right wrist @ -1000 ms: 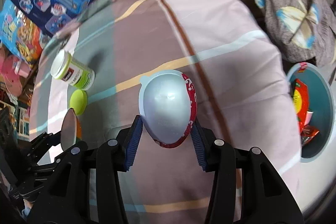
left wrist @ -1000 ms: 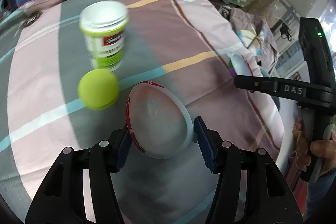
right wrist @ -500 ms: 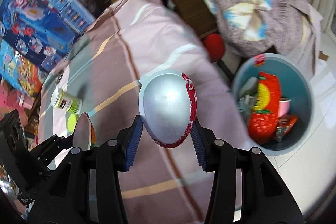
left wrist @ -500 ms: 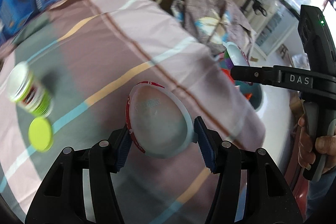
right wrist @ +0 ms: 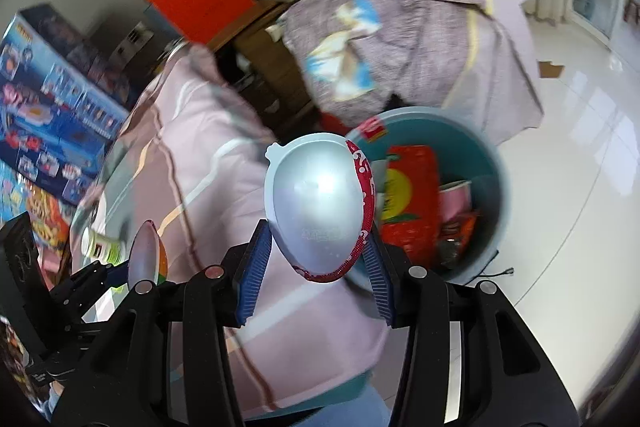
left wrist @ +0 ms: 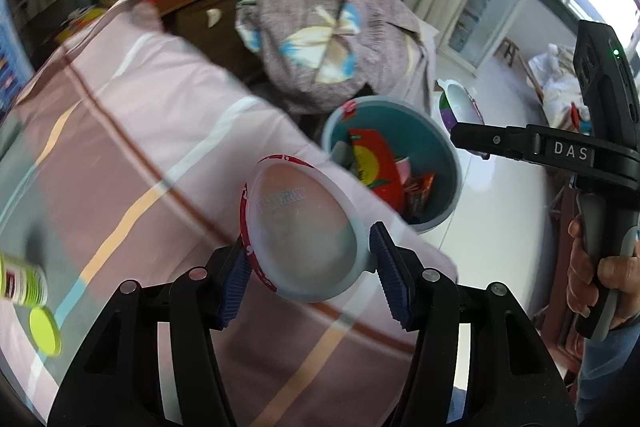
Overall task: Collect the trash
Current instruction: 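Carry the lid with the left tool over the teal bucket, then open the left tool to drop the lid into the bucket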
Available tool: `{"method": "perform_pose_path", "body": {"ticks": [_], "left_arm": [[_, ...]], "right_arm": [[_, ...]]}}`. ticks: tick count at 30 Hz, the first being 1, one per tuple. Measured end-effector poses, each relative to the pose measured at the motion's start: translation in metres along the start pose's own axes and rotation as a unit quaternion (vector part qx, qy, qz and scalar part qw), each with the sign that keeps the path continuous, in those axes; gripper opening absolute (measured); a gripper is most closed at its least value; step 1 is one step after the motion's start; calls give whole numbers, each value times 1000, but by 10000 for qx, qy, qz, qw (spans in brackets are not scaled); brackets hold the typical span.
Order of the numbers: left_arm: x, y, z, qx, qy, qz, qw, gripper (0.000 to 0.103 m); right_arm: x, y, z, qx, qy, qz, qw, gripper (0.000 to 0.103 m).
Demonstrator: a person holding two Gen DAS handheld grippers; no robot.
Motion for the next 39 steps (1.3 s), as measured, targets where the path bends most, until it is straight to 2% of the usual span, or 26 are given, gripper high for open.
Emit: {"method": "perform_pose_path", "body": {"ticks": [6,16,33,36,39], "left_arm": [[20,33,-25,282,-150,11,9995,58],[58,73,-55,592,-427,79,9973,58],[113,103,-86,690,-808,193,9941,59],[118,105,-90,692,-841,185,9939,60],[121,105,-95,616,-868,204,9941,66]], "right_arm": [[-6,41,-1,331,24,13,9994,45],[-5,83,-6,639,-96,47,9979,45],[6,118,-19,904,-308,146,9953,45],[7,122,-20,944,-320,149,9949,45],[7,123,-21,942,-337,163,9948,45]]}}
Point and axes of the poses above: each gripper's, at about its wrist camera, not at the fingertips, and x roughly the way its jaws point, y to its right, z to its underside, the point moved 3 cm from there along x, roughly the way its jaws point, and after that the axes turned 9 degrees about -y, right-handed, at the moved point
